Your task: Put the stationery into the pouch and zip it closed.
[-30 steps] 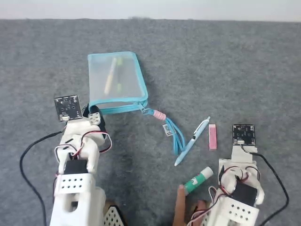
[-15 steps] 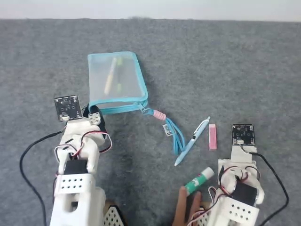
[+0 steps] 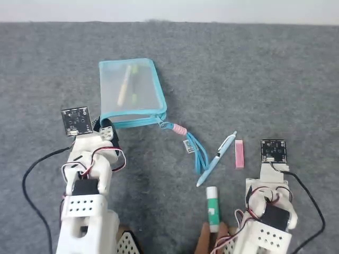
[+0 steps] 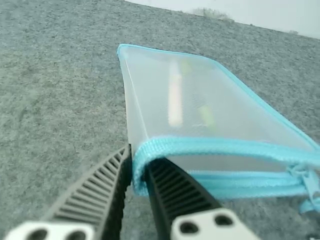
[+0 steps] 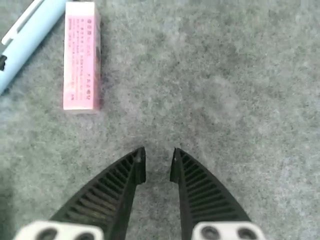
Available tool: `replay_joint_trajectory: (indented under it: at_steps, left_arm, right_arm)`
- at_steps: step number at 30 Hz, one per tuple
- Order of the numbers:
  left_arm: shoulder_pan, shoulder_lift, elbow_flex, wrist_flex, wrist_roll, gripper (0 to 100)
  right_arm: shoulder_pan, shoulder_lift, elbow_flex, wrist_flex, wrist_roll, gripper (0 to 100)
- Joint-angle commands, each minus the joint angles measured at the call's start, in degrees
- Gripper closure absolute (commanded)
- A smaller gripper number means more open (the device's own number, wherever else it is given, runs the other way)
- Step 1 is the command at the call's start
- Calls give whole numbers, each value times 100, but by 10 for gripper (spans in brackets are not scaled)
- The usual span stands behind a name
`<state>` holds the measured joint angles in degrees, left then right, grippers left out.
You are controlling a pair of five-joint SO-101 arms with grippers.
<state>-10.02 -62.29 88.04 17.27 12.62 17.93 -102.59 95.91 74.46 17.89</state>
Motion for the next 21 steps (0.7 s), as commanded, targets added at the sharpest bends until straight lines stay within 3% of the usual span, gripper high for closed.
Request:
replay_joint_trajectory:
  at_steps: [1,21]
  left_arm:
    - [44,-35,-136,18,-53,987]
    - [176,-35,-119,9,-53,987]
  right_arm:
    - [48,-110,53,48,-53,915]
    - [48,-110,53,48,-53,915]
